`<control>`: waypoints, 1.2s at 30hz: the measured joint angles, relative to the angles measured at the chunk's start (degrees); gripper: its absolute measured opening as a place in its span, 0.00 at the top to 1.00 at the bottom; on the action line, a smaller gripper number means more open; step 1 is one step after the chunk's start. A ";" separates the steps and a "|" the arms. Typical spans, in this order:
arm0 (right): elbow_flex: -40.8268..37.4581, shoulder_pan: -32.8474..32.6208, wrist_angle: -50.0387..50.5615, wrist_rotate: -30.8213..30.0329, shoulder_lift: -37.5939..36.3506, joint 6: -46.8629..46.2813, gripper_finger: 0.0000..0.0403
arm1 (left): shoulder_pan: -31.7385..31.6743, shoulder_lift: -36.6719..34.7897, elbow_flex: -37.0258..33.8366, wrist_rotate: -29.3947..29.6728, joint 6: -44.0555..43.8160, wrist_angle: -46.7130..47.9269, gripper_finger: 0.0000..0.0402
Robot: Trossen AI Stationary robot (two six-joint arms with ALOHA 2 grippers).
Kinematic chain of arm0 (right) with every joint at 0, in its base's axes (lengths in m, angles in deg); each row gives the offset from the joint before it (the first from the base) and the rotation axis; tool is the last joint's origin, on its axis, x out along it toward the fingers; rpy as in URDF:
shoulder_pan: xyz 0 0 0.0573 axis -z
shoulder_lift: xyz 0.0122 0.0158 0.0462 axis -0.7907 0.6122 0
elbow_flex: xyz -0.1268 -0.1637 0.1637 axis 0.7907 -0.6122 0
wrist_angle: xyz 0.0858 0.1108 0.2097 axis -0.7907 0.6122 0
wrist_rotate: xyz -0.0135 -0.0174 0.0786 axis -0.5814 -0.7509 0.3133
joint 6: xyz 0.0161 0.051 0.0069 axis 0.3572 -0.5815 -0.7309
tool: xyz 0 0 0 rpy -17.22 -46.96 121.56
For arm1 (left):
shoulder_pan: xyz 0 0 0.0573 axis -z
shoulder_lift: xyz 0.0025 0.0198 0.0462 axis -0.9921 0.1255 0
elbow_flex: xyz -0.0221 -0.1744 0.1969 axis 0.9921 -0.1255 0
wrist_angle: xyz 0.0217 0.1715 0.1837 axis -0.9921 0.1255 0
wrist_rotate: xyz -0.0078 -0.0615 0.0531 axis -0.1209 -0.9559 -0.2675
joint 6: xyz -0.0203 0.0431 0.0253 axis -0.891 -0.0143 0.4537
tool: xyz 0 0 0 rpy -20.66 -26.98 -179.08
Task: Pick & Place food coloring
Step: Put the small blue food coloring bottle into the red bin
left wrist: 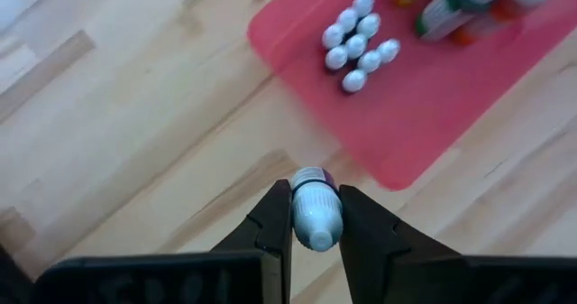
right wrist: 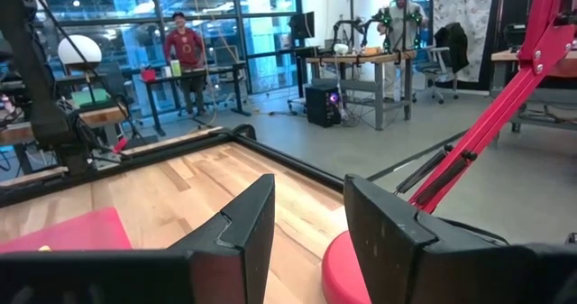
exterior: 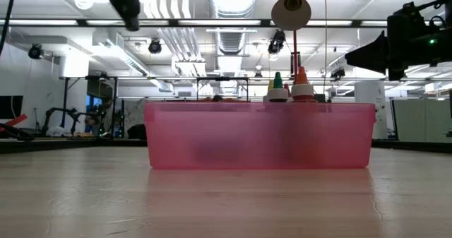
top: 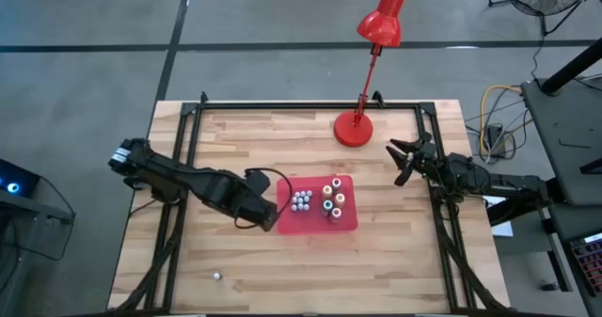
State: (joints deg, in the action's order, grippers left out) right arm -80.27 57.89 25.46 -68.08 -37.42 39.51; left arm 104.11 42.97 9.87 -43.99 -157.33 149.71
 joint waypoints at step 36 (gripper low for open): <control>0.00 0.02 0.00 0.00 -0.02 0.00 0.68 | -5.94 35.39 27.62 -6.06 -13.69 1.79 0.90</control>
State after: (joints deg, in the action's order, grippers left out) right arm -80.27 57.90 25.46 -68.08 -37.45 39.51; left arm 98.17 78.35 37.50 -50.05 -171.02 151.50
